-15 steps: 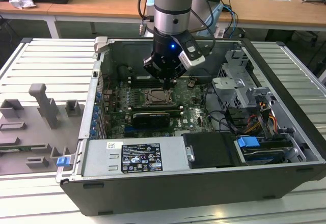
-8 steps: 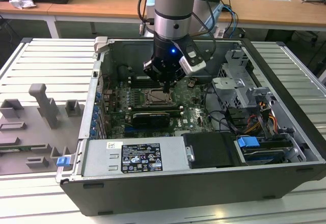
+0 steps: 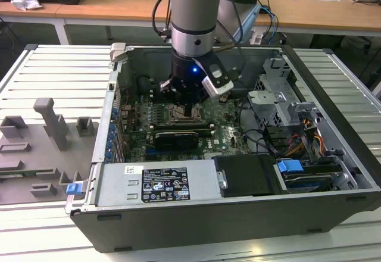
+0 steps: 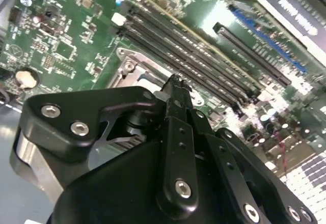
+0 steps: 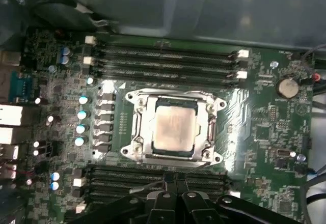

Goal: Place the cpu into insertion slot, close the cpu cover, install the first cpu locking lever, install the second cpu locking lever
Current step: 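Install the second cpu locking lever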

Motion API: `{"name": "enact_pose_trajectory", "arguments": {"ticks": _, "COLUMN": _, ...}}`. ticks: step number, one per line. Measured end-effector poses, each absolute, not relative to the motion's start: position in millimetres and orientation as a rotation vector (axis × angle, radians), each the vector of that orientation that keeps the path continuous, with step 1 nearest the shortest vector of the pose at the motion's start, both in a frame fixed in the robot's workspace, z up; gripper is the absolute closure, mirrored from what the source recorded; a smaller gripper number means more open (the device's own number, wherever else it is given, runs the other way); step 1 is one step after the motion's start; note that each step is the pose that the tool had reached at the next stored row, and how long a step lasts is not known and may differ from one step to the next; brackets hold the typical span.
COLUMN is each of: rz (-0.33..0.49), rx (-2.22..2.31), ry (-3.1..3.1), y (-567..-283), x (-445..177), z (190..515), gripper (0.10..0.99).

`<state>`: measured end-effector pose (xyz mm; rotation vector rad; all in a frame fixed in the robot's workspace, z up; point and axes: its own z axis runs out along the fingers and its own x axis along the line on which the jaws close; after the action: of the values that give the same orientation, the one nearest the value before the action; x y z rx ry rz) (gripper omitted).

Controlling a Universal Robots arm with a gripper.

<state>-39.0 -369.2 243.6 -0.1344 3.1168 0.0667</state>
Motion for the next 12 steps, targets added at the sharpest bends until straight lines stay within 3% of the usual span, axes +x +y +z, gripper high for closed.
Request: {"name": "enact_pose_trajectory", "arguments": {"ticks": 12, "rz": 0.102, "rx": -0.156, "ry": 3.114, "y": -374.0, "x": -62.3, "z": 219.3, "gripper": 0.980}}
